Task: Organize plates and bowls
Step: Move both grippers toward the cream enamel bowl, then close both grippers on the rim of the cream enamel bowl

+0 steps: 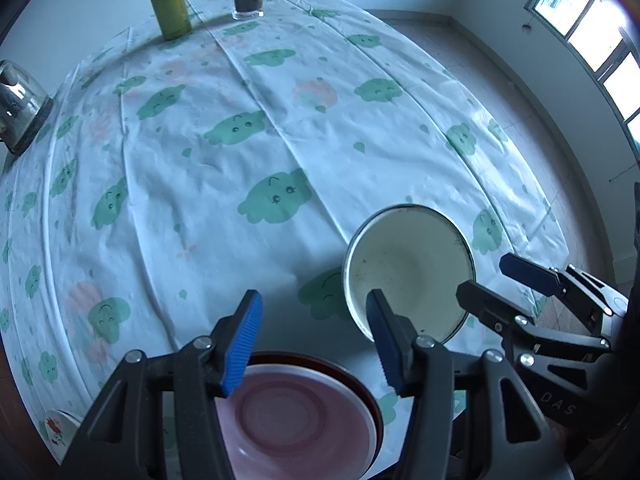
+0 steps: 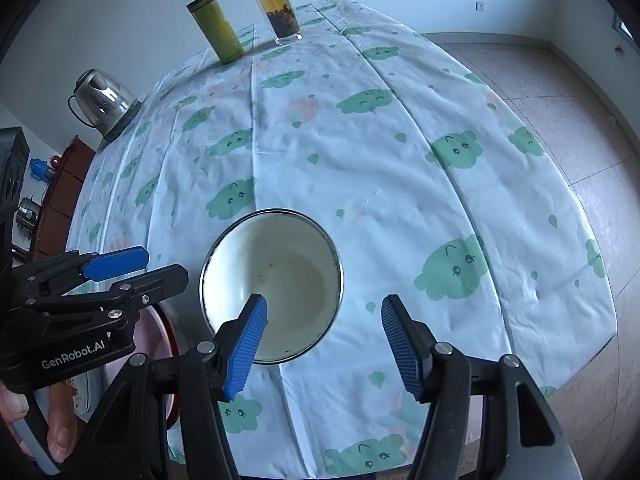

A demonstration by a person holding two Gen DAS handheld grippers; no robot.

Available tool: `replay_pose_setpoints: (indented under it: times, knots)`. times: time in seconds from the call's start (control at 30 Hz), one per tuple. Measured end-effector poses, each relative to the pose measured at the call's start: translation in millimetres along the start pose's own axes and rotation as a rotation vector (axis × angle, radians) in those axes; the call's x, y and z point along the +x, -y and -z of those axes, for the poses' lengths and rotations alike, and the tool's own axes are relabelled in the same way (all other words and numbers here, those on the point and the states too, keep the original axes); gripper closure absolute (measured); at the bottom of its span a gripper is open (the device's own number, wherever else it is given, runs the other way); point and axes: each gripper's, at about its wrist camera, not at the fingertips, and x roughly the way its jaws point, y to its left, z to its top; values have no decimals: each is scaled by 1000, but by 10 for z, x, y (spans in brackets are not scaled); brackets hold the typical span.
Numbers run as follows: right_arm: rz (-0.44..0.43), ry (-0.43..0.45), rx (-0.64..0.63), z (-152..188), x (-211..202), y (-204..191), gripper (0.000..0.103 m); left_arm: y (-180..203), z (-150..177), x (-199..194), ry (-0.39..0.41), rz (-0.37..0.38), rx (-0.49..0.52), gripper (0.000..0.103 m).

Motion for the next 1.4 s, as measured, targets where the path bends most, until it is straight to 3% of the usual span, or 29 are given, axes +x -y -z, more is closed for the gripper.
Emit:
replay_pose_setpoints:
  times: [0.43, 0.63, 0.77, 1.07, 1.2, 1.27, 1.4]
  knots:
    - [16, -21, 2, -63, 117, 103, 41, 60, -70, 200, -44, 1, 6, 49]
    - [5, -33, -4, -85, 161, 111, 49, 105, -82, 264, -57, 13, 5, 48]
    - [3, -45, 0, -88, 193, 135, 60, 133, -86, 312, -67, 18, 10, 48]
    - [-3, -58, -2, -91, 247, 136, 61, 160, -107, 402, -94, 40, 10, 49]
    - [-6, -62, -5, -93, 264, 126, 61, 183, -114, 425, -97, 46, 19, 51]
    - [-9, -66, -6, -93, 273, 128, 67, 187, -116, 438, -99, 53, 20, 57]
    - [-7, -71, -4, -85, 288, 132, 69, 210, -113, 483, -111, 63, 26, 68]
